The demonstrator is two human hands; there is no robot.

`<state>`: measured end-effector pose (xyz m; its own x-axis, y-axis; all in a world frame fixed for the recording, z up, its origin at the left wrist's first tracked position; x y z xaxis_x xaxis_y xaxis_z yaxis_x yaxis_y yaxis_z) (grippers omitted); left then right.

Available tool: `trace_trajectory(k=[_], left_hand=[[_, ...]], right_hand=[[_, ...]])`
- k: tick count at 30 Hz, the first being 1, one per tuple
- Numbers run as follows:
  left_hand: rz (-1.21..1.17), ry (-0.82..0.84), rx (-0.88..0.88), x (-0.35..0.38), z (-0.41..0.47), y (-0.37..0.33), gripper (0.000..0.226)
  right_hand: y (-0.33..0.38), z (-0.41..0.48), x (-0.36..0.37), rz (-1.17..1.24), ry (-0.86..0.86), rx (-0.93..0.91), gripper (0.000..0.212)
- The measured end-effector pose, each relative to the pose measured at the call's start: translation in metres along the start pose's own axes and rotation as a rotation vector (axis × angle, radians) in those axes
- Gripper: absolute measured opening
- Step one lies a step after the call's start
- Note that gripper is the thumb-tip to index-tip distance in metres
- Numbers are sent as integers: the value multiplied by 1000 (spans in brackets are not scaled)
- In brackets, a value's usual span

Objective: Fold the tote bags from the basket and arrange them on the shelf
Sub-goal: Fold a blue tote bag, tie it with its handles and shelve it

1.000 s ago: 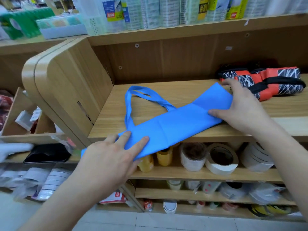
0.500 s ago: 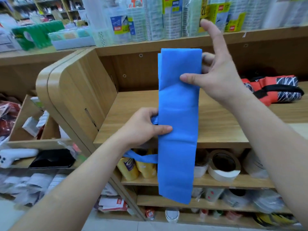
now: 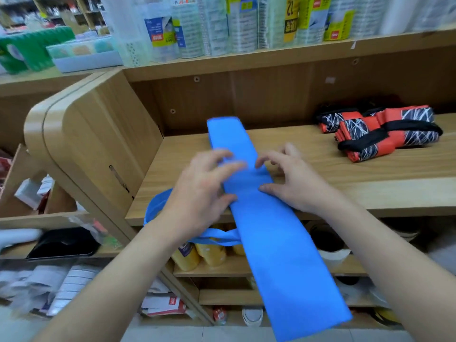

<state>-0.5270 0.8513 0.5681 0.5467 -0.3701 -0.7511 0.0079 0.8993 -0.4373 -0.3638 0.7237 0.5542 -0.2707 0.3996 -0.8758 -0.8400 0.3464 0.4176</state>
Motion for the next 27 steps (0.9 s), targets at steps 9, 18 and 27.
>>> trace_trajectory(k=[9,18,27], left_hand=[[-95,283,34,10,-34,1,71],[-329,-360,-563,9,-7,-12,25],[225,-46,-78,15,-5,-6,35]], right_hand=[[-13,0,-13,-26,192,-168,52],[4,-18,-15,141,86,109,62],[13,-3,0,-74,44,227,27]])
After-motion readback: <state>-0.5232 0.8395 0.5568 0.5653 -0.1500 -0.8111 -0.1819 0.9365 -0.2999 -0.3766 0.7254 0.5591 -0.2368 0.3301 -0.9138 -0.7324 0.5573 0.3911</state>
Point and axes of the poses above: each hand's wrist, its own z-axis towards the middle knuckle, its own x-axis out of the palm, y = z × x, the point moved 1 cm from there along z, towards the middle knuckle, and after that the axes turned 15 degrees about -z, right-handed, at the moved point
